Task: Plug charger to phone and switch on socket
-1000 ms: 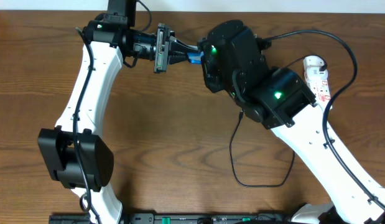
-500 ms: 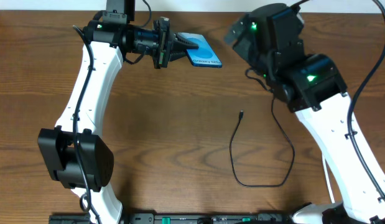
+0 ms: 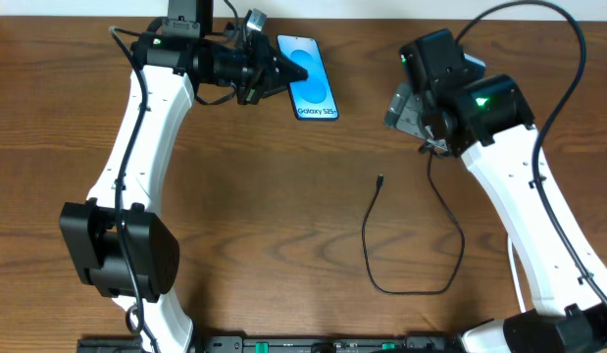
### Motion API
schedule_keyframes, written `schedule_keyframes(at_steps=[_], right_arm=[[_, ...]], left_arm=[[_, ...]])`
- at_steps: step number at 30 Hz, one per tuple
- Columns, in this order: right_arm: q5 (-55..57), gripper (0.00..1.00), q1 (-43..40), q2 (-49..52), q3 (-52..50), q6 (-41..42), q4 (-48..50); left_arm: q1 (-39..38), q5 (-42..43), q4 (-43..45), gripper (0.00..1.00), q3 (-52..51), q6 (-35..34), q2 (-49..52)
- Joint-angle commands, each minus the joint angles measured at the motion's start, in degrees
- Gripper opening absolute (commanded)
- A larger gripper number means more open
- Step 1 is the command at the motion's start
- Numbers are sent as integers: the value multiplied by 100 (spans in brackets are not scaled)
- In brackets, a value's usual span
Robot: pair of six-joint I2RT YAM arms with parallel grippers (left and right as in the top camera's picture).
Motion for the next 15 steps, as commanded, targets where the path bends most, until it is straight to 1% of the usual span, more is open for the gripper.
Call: schedule_keyframes(at_steps=[1,4,7,10,13,15], right_arm=[[-509,99,-337,46,-629,-87,282],[-1128,99,-553,46,-1384,-87,789],[-1217,99,-557,46,-2135,-83,1193],[-1357,99,-492,46,-2699,-83,1624],[-1880,99,-435,46,-3049,-83,1950],[-1987,99,-382,46,-3246,-85,2122]], left_arm=[[37,26,2,8,52,693,-157],[42,-472,-133,7,52,686,-157],[42,-955,-442,7,52,686,-157],[42,-979,-533,7,52,686,-157],[42,-981,-533,7,52,691,-157],[42,-981,-531,7,52,691,-157]])
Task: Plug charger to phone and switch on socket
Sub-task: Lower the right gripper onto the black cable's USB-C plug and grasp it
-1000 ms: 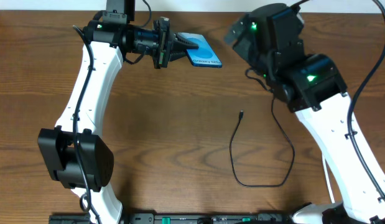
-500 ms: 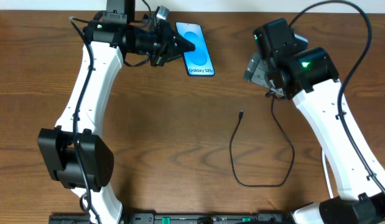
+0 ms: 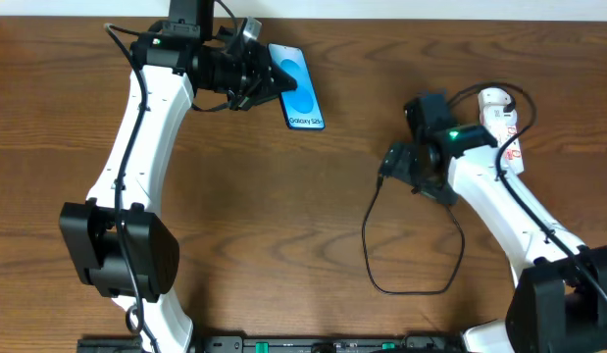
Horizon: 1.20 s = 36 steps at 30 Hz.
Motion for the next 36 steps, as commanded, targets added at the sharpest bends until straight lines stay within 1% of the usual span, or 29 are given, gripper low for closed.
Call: schedule_keyframes(at_steps=[1,5,6,7,8,10,11,12,15,18,21,22,24,28,29,33,36], right_arm=[[-326,99,125,7,-308,-79,203],[-304,99,199,7,-831,-79,638],[-350,98,199,7,-909,-79,706],[-382,92,199,7,-977,-79,767],[-409,90,199,7,-1014,-79,800],[-544,78,203,7,-1134,-79,949],[-553,75,203,7,-1154,-79,955],[-551,73,203,9,-1182,-79,953],[-525,73,203,24,-1233,-76,994],[-527,72,203,50,-1235,-72,1246],[-522,64,203,116,-1235,79,1652],[-520,60,203,177,-1235,98,1818],[-518,53,203,260,-1235,153,1923],[-546,43,203,531,-1235,186,2120],[-553,41,203,597,-1235,186,2135],[-595,41,197,704,-1235,227,2205],[-595,39,197,704,-1235,227,2308]], left_arm=[[31,57,24,7,52,103,-157],[31,57,22,7,52,103,-157],[31,57,22,7,52,103,-157],[31,57,22,7,52,103,-157],[31,57,22,7,52,105,-157],[31,57,22,7,52,103,-157],[31,57,22,8,52,105,-157],[31,57,22,7,52,105,-157],[31,57,22,7,52,105,-157],[31,52,24,7,52,103,-157],[31,-138,-26,7,52,101,-157],[31,-133,-57,7,52,101,-157],[31,-131,-68,7,52,98,-157],[31,-131,-70,7,52,98,-157],[31,-131,-70,7,52,98,-157],[31,-133,-87,7,52,98,-157],[31,-133,-87,7,52,98,-157]])
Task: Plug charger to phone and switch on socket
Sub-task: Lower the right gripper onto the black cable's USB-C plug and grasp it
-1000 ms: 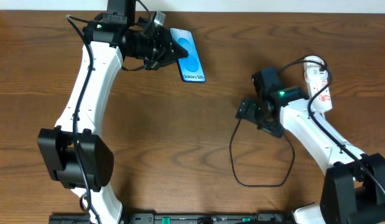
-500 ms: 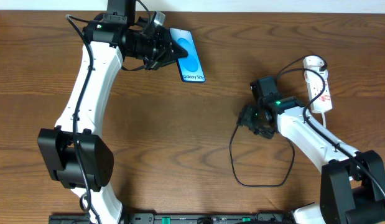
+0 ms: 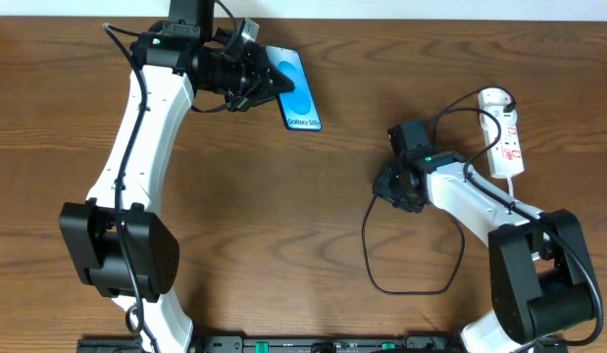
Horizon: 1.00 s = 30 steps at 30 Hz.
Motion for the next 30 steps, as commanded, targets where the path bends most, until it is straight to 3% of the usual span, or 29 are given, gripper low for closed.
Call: schedule_keyframes(at_steps=[1,17,30], right_arm=[[-20,39,28,50,-20,57,83],[-195,35,63,295,-22,57,299],[-385,19,63,372,-22,55,304]], left_arm=[[31,96,-13,7,52,96,-157],[31,98,-13,7,52,94,-157],[31,96,-13,7,52,92,-157]])
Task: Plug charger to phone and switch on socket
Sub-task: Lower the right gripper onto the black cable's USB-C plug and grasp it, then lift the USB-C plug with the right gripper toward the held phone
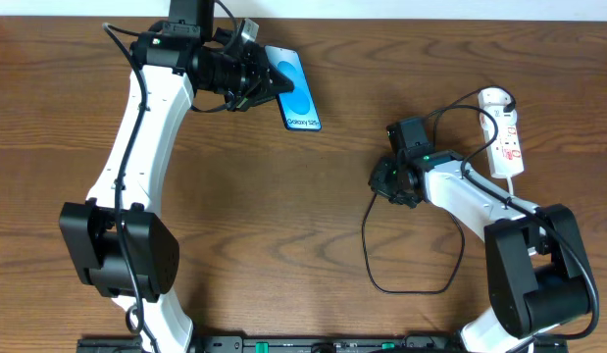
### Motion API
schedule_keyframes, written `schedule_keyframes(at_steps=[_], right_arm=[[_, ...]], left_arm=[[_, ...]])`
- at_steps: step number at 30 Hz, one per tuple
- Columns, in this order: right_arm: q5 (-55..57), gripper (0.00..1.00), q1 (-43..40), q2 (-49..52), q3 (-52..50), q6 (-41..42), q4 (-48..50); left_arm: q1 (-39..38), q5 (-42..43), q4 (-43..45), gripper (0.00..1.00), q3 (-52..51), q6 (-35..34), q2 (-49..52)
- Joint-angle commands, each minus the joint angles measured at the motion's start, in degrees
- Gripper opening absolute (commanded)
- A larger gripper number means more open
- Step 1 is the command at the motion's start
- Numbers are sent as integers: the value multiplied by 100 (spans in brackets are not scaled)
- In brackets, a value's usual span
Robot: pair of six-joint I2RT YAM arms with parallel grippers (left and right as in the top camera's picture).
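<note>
A phone [299,93] with a lit blue screen lies tilted at the far middle of the table. My left gripper [280,84] is shut on its left edge. The black charger cable [411,290] loops across the wood at the right. Its plug end is hidden under my right gripper [379,182], which is low over it; the dark fingers hide whether they are closed. The cable's other end runs up to a white socket strip [507,144] at the far right.
Both white arms reach in from the near edge, the left one along the table's left side. The right arm's forearm [470,201] lies between the cable loop and the socket strip.
My right gripper has shifted slightly left and turned a little over the cable's plug end. The left gripper and the phone have not moved.
First the left gripper was at the phone's edge and the right gripper was high over the socket strip, the plug lying free. Then the phone had shifted left and tilted, and the right gripper had come down by the plug. It has stayed over the plug since.
</note>
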Motion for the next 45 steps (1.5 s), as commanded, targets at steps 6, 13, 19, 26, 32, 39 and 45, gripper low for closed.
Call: schedule_keyframes(at_steps=[6,13,19,26,32,39,45], right_arm=[[-101,18,72,212,-57,37,-92],[-101,16,72,214,-57,37,-87],[-103,17,72,236,-57,35,-87],[-101,14,72,243,-57,33,-90],[-101,9,72,243,-57,33,-87],[-326,1,52,223,-55,-275,120],[-1294,1,-234,-240,-46,-925,507]], left_arm=[[31,136,-9,7,52,92,-157],[31,133,-7,7,52,74,-157],[31,136,-7,7,52,74,-157],[31,136,-7,7,52,72,-157],[31,133,-7,7,52,72,-157],[31,138,-4,7,52,72,-157],[31,1281,802,7,52,79,-157]])
